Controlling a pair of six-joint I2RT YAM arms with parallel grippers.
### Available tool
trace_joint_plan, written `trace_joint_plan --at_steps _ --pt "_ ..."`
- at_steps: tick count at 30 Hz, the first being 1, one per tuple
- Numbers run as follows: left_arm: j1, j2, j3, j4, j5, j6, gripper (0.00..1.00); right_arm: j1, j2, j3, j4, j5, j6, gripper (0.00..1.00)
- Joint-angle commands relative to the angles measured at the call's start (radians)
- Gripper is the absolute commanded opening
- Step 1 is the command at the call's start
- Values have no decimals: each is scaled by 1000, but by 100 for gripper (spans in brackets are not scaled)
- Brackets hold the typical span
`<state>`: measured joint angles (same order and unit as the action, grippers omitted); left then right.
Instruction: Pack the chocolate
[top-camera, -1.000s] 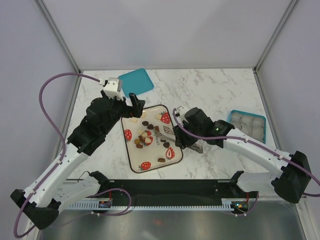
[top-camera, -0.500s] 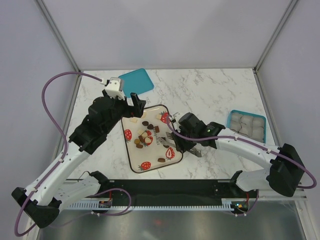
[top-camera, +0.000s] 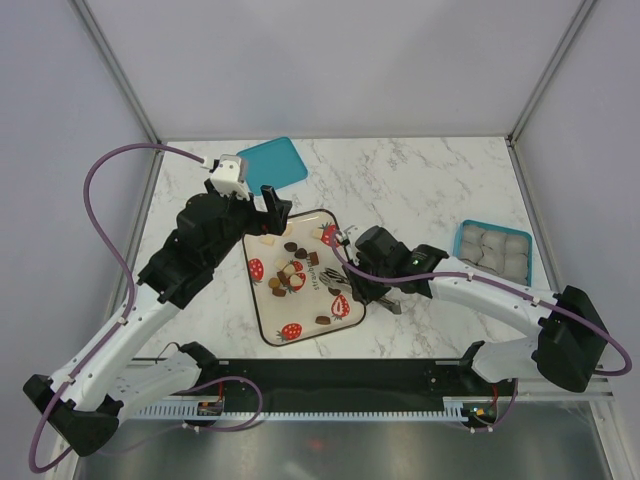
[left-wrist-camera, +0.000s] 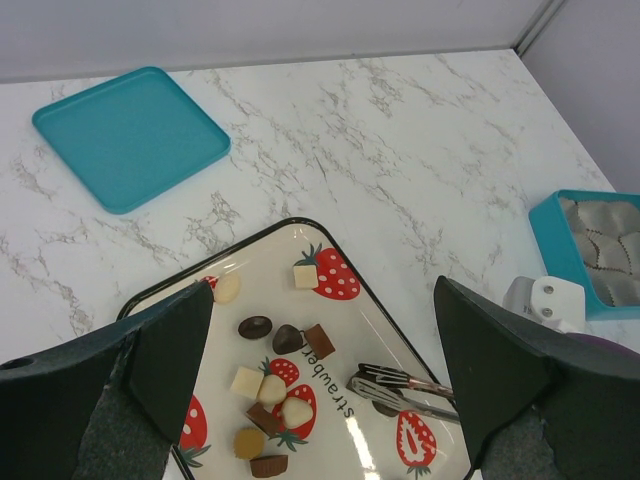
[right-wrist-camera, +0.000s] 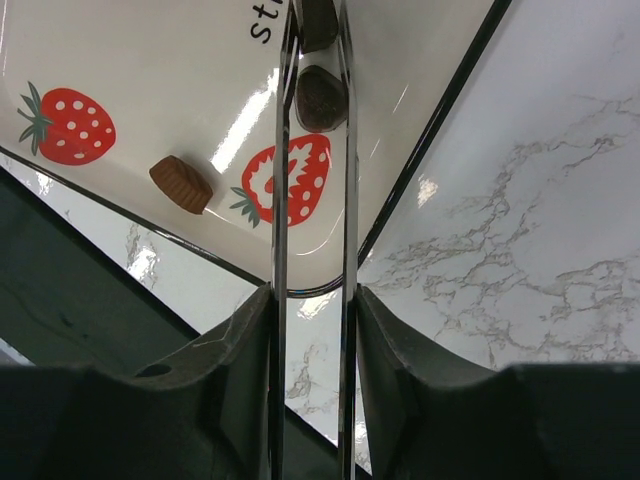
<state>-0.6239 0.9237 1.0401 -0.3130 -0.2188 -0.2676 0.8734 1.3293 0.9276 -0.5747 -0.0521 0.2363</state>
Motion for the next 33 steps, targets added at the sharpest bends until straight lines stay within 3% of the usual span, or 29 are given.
trace_joint_plan --at_steps 1,12,20,27,33 --pt "-2 -5 0 11 -11 27 100 6 -12 33 41 1 11 42" --pt "-2 -8 0 8 -8 27 100 6 -12 89 41 52 38 34" --pt "-2 -8 0 8 -2 27 100 -19 -27 181 -34 279 77 32" --pt "-2 -6 0 8 19 19 100 -221 -41 256 -134 422 104 31" --pt "-2 10 5 6 56 4 100 -379 -18 315 -198 635 184 31"
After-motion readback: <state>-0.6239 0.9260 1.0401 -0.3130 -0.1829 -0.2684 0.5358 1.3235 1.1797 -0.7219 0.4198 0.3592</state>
